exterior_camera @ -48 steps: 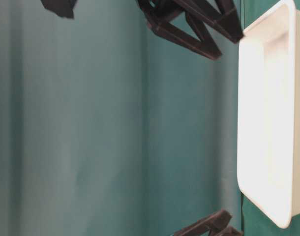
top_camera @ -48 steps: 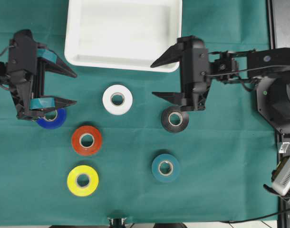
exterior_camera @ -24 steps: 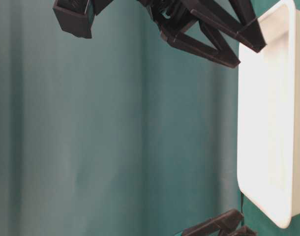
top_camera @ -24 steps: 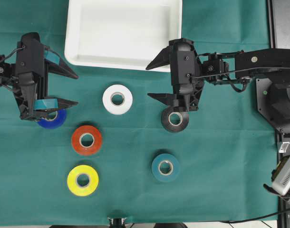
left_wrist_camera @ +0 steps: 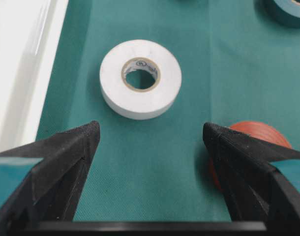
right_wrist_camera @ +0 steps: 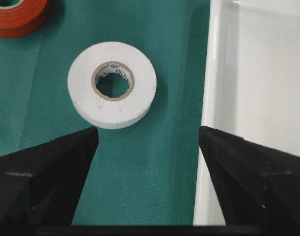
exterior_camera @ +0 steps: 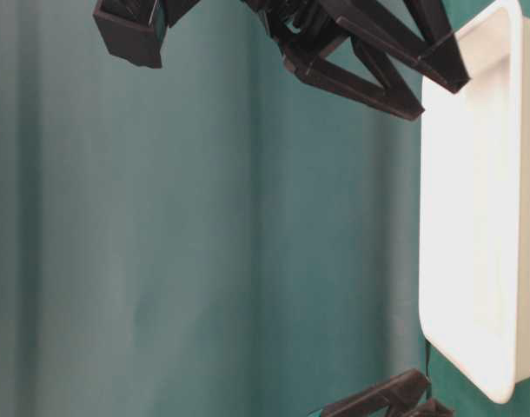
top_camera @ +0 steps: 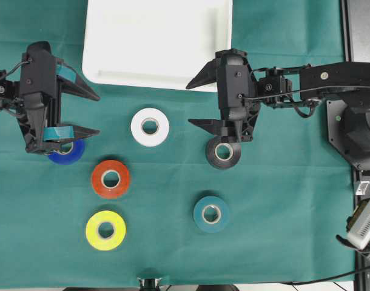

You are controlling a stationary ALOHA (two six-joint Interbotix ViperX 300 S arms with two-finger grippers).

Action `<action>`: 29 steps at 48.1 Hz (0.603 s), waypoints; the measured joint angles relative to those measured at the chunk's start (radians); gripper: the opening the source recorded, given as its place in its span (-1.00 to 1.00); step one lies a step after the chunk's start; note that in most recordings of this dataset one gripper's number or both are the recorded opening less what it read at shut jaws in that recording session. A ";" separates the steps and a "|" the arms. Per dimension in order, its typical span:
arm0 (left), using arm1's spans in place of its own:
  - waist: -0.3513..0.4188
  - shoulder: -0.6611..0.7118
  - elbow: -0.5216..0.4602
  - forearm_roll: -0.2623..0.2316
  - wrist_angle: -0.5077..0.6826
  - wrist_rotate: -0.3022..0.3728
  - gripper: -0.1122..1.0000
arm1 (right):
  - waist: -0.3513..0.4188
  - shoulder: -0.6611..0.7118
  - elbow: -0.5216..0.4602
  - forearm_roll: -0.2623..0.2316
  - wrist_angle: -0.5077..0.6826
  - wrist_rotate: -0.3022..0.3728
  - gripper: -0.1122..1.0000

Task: Put the tape alternately from left to right into the white case.
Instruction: 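Move the right gripper over the black tape roll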

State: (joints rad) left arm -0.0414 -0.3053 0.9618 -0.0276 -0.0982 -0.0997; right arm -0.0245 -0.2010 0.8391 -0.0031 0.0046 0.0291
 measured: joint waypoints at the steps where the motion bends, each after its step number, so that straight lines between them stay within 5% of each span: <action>1: 0.000 0.000 0.000 0.000 0.002 0.000 0.93 | 0.002 0.000 0.002 0.000 0.000 0.000 0.73; 29: 0.000 0.000 0.000 0.002 0.002 -0.002 0.93 | 0.094 -0.002 0.003 0.000 0.067 0.000 0.72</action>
State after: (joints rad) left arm -0.0414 -0.3053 0.9618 -0.0261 -0.0966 -0.1012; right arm 0.0690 -0.2025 0.8422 -0.0031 0.0721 0.0291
